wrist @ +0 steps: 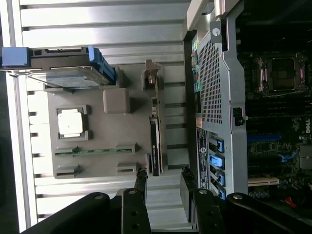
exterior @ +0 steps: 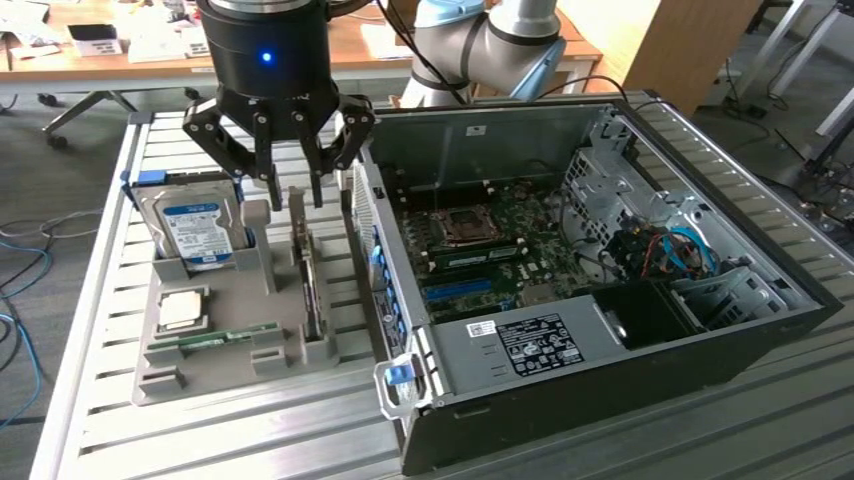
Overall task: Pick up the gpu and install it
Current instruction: 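Pick up the gpu and move the gpu toward the slot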
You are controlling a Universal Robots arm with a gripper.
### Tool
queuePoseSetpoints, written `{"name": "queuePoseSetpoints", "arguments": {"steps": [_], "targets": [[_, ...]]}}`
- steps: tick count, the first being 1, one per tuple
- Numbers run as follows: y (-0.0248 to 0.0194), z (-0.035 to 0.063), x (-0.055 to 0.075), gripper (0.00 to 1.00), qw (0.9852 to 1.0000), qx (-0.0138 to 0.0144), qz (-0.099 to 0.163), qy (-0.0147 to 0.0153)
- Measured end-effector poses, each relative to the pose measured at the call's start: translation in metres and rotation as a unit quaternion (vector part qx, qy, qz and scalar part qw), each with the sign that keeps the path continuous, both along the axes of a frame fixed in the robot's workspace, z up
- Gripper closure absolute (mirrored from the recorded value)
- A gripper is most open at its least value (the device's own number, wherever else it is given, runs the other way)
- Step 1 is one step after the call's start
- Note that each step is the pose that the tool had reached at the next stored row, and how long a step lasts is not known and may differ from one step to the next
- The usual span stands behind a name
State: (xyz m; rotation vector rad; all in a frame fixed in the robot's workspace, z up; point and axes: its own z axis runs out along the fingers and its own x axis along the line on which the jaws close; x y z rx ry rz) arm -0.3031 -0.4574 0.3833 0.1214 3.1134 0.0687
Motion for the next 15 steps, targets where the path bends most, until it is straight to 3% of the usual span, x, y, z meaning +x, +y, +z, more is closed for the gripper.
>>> {"name": "queuePoseSetpoints", "arguments": {"steps": [15], "targets": [[0.0, -0.002, 0.0, 0.58, 1.0, 0.0, 0.0, 0.0]]}}
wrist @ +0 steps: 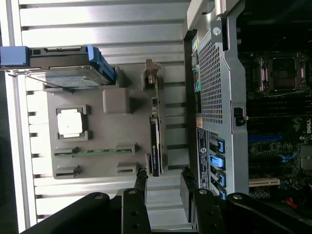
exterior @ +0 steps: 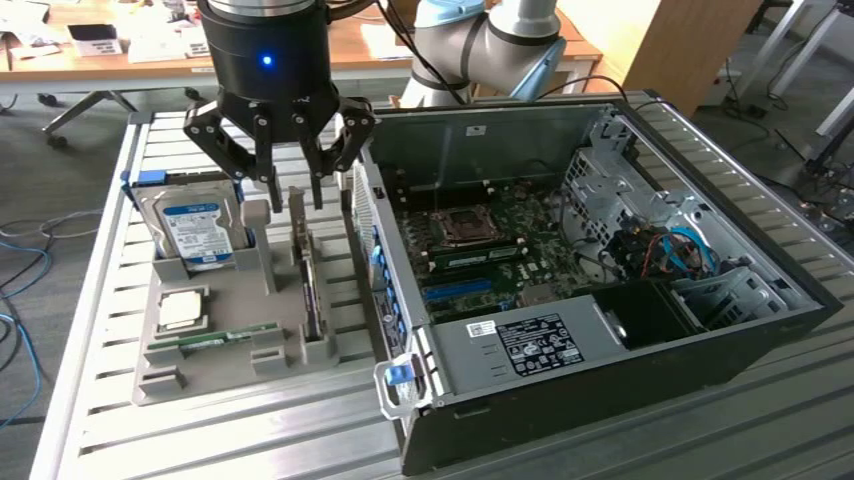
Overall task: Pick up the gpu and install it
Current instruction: 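Pick up the gpu and move the gpu toward the slot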
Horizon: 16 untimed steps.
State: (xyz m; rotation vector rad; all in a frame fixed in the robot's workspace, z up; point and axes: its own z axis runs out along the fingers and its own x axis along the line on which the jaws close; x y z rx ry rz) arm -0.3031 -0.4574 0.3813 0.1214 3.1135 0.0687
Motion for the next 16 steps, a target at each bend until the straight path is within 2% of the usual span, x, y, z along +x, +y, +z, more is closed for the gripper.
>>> {"name": "queuePoseSetpoints", "arguments": {"steps": [16], "targets": [[0.0, -0.0011, 0.0008, 0.58, 1.0, 0.0005, 0.0, -0.0001]]}}
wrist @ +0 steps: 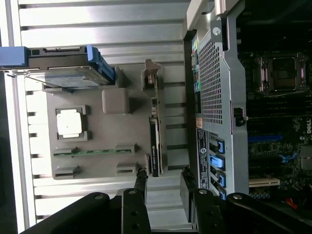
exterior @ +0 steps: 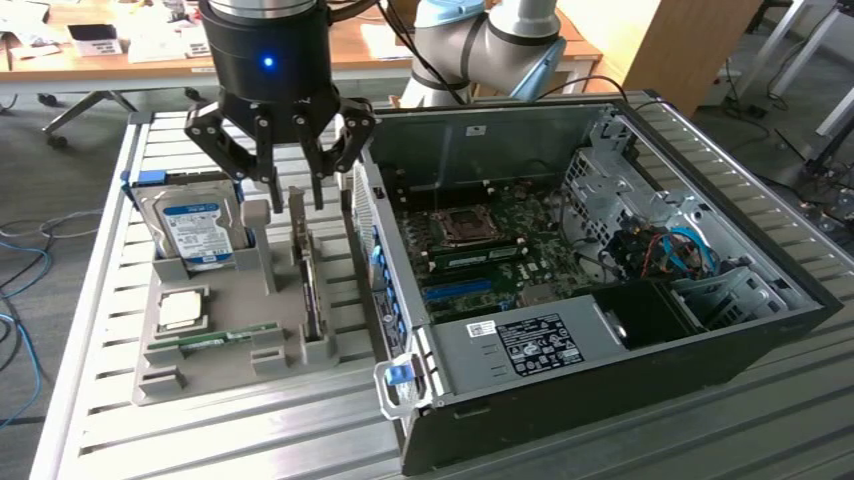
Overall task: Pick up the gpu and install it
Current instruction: 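Pick up the gpu and move the gpu toward the slot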
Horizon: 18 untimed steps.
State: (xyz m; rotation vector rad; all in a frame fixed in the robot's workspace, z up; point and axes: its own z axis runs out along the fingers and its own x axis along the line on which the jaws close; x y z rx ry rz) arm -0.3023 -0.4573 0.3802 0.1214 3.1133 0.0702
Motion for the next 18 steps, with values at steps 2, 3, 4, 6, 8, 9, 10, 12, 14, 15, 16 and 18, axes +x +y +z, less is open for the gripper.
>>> {"name": "queuePoseSetpoints", "arguments": {"steps": [2, 3, 4, 6, 8, 9, 10, 12, 14, 15, 16, 18], "targets": [[0.0, 0.0001, 0.0, 0.58, 1.0, -0.0001, 0.0, 0.0001], [0.0, 0.0001, 0.0, 0.58, 1.0, -0.0001, 0.0, 0.0001], [0.0, 0.0001, 0.0, 0.58, 1.0, -0.0001, 0.0, 0.0001], [0.0, -0.0001, 0.0001, 0.58, 1.0, -0.0001, 0.0, 0.0001], [0.0, -0.0012, 0.0001, 0.58, 1.0, -0.0001, 0.0, 0.0001], [0.0, -0.0019, 0.0001, 0.58, 1.0, -0.0001, 0.0, 0.0001], [0.0, -0.0026, 0.0001, 0.58, 1.0, -0.0001, 0.0, 0.0001], [0.0, -0.004, 0.0001, 0.58, 1.0, -0.0001, 0.0, 0.0001], [0.0, -0.0049, 0.0001, 0.58, 1.0, -0.0001, 0.0, 0.0001], [0.0, -0.0049, 0.0001, 0.58, 1.0, -0.0001, 0.0, 0.0001], [0.0, -0.0049, 0.0001, 0.58, 1.0, -0.0002, 0.0, 0.0002], [0.0, -0.0049, 0.0001, 0.58, 1.0, -0.0001, 0.0, 0.0001]]}}
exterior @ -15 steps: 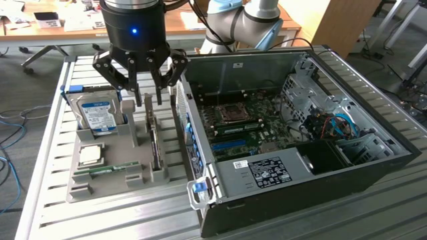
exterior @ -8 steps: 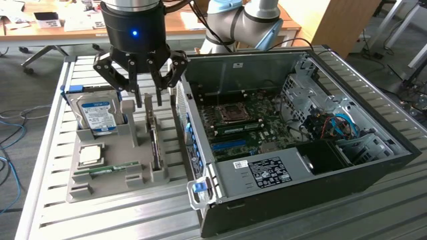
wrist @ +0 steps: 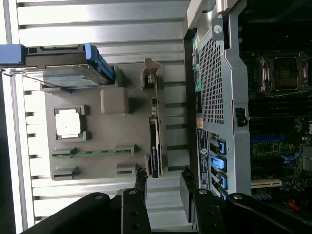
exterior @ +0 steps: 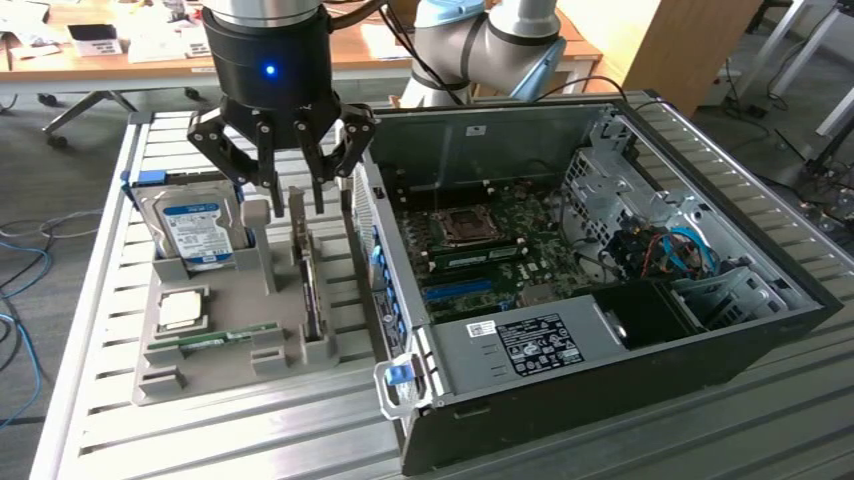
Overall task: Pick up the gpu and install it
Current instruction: 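Pick up the gpu and move the gpu toward the slot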
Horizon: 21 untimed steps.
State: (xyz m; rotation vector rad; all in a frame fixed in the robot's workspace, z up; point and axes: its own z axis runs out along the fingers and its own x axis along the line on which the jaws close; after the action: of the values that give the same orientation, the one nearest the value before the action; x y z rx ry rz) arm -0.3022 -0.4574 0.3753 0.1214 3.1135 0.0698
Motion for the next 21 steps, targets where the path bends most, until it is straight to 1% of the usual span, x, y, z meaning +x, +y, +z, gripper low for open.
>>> {"name": "queuePoseSetpoints", "arguments": {"steps": [6, 10, 16, 21], "targets": [[0.0, -0.0006, 0.0001, 0.58, 1.0, -0.0001, 0.0, -0.0001], [0.0, -0.0012, 0.0, 0.58, 1.0, -0.0014, 0.0, 0.0], [0.0, -0.0016, 0.0, 0.58, 1.0, -0.0014, 0.0, -0.0001], [0.0, -0.0041, 0.0, 0.58, 1.0, -0.0015, 0.0, 0.0]]}}
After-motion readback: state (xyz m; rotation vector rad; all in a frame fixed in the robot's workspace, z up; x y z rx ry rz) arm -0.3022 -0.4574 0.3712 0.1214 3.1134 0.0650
